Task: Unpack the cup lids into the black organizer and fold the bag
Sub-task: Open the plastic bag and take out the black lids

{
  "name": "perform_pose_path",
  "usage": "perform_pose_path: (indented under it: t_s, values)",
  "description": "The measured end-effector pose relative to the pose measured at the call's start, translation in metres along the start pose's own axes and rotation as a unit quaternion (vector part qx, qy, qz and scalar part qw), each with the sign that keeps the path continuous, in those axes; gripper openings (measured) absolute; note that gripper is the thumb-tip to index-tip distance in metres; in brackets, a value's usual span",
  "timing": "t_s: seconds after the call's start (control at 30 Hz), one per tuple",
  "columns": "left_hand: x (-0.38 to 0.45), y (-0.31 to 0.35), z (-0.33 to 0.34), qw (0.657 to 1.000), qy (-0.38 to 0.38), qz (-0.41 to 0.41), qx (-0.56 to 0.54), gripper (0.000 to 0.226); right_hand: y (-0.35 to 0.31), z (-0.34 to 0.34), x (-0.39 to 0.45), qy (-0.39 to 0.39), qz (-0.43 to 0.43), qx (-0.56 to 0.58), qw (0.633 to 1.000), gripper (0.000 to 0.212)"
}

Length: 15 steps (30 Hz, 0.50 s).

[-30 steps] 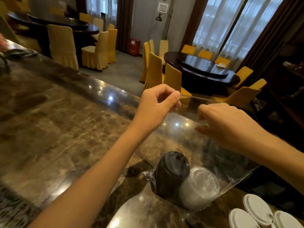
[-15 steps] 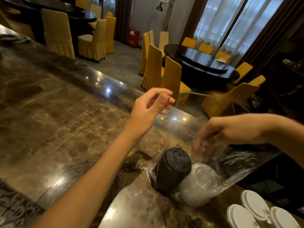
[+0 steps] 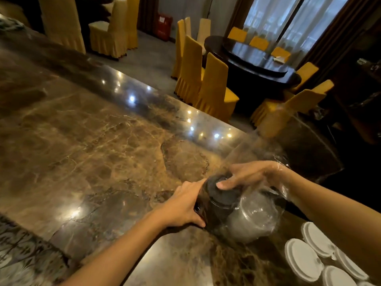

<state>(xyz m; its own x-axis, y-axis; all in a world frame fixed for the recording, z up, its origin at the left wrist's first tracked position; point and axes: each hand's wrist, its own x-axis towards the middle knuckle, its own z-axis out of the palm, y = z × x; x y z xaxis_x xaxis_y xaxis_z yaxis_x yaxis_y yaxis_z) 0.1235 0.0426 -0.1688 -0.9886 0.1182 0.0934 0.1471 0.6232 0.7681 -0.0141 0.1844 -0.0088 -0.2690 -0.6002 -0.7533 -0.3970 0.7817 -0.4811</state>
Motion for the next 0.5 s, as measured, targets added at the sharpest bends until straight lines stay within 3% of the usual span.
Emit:
perform_pose_path:
  t_s: [0.03,0.13,0.2,0.33,0.5]
  values:
    - [-0.001,-0.001,0.001,1.000,0.009,0.006,-0.006,0.113,0.003,0.002,0.004,-0.005,-0.013,0.027,1.000,0.047]
    - [-0.002,-0.003,0.002,1.000,0.026,0.016,0.001,0.113,0.011,0.008,0.013,-0.042,-0.050,0.084,0.994,0.021]
    - [-0.003,-0.002,0.002,0.999,0.030,0.023,0.017,0.111,0.014,0.011,0.014,-0.035,-0.049,0.075,0.995,0.018]
    - [-0.003,0.002,0.001,0.999,0.031,0.020,0.025,0.108,0.029,0.010,0.020,-0.044,-0.062,0.098,0.992,0.026]
    - [-0.007,0.004,-0.003,0.998,0.051,0.001,-0.028,0.098,0.029,0.012,0.011,-0.039,-0.077,0.128,0.988,0.064]
